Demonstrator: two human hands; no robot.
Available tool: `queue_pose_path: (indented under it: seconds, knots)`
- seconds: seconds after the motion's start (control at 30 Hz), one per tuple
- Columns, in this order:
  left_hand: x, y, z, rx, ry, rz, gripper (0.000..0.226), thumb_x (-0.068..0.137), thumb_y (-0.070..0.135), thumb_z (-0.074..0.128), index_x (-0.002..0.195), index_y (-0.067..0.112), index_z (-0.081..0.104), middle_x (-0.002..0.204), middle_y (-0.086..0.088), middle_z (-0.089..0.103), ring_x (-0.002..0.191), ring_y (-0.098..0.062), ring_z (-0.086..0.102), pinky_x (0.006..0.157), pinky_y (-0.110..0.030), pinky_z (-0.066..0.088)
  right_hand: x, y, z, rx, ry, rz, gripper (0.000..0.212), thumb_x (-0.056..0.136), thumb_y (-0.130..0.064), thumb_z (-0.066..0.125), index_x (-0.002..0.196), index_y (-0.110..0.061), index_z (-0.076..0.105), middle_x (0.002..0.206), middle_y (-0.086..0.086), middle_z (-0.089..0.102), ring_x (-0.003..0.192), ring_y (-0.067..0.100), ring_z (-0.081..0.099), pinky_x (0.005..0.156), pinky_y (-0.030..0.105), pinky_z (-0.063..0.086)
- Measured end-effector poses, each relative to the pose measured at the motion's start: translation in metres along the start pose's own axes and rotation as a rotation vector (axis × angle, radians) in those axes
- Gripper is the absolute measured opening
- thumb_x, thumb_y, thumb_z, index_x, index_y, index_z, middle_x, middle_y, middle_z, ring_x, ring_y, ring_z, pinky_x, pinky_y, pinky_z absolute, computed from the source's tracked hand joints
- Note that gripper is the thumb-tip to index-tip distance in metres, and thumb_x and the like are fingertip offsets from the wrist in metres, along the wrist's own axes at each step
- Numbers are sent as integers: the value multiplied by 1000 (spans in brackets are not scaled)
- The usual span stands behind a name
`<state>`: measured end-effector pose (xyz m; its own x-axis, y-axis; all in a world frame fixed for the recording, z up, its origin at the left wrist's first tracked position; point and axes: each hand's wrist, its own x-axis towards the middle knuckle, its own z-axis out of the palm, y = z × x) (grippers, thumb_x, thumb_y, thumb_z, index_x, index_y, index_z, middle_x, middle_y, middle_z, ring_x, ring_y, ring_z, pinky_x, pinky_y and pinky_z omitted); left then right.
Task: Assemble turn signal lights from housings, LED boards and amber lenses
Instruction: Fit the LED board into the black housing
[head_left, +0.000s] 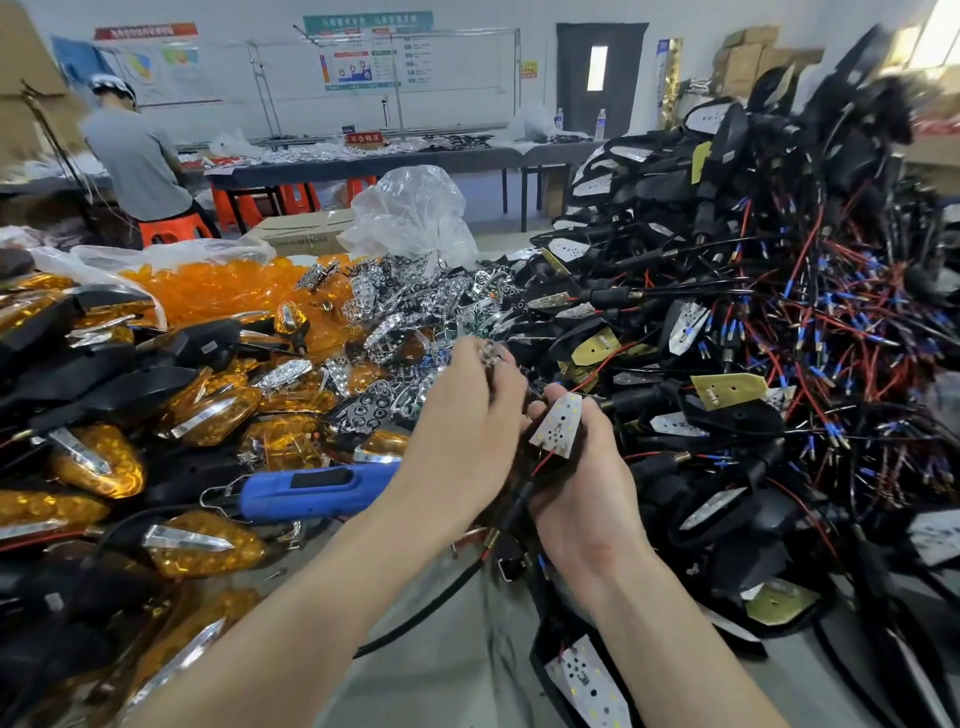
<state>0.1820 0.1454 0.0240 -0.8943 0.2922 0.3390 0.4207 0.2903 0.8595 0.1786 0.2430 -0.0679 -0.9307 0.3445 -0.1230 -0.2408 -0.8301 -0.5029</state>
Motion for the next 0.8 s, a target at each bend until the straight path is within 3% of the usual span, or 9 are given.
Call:
queue_pose_path:
  seconds: [0.03, 0.1, 0.2, 0.3, 0.4, 0.47, 0.63, 0.8]
  knots:
    - [2, -4, -2, -4, 14, 21, 13, 102, 10, 42, 109, 4, 52, 78, -1, 55, 71, -16, 54, 61, -10, 43, 2, -1, 1, 6, 6, -2, 26, 105, -32, 49, 104, -16, 68, 81, 3, 65, 65, 17, 65, 56, 30, 56]
    - [-3, -15, -9, 60, 42, 53, 14, 101, 17, 44, 107, 20, 57, 76, 0, 62, 62, -14, 54, 57, -22, 44, 2, -4, -2, 8, 3, -10, 25, 104, -31, 46, 104, -18, 67, 76, 1, 63, 62, 16, 64, 56, 30, 55]
    - [-30, -47, -19, 205, 5, 99, 15, 97, 29, 45, 92, 38, 56, 60, 11, 56, 43, -5, 41, 43, -12, 31, 1, -9, -2, 41, -1, -22, 30, 106, -38, 43, 101, -19, 65, 74, 0, 60, 62, 16, 61, 54, 29, 51]
    - [-59, -73, -20, 423, -58, 107, 10, 92, 46, 47, 90, 41, 56, 85, 23, 55, 63, 4, 53, 57, -9, 37, 1, -14, 3, 40, 16, -30, 30, 104, -43, 47, 96, -19, 64, 76, -1, 58, 63, 15, 58, 52, 27, 48]
    - [-71, -87, -13, 645, -106, 90, 46, 84, 72, 27, 110, 47, 55, 99, 25, 47, 87, 11, 52, 67, -14, 42, 0, -16, 5, 9, 29, -45, 16, 105, -27, 51, 99, -17, 62, 77, -1, 58, 64, 15, 58, 51, 26, 48]
    - [-72, -89, -10, 734, -86, 128, 46, 90, 72, 29, 110, 44, 60, 96, 23, 54, 90, 6, 55, 65, -20, 48, -1, -16, 4, 0, 44, -61, 16, 106, -19, 47, 102, -15, 62, 77, 0, 59, 63, 15, 59, 51, 27, 48]
    - [-74, -89, -6, 728, -43, 235, 31, 87, 52, 43, 86, 36, 70, 73, 23, 63, 70, 2, 61, 49, -17, 45, 0, -16, 4, -8, 81, -113, 19, 107, -13, 44, 104, -13, 62, 77, 1, 61, 63, 15, 62, 52, 28, 49]
    - [-72, -93, -6, 715, 24, 330, 28, 88, 49, 45, 89, 35, 70, 75, 22, 62, 72, 3, 56, 53, -17, 42, 2, -15, 4, -24, 76, -154, 19, 107, -11, 47, 102, -14, 64, 78, 1, 63, 65, 16, 65, 55, 29, 53]
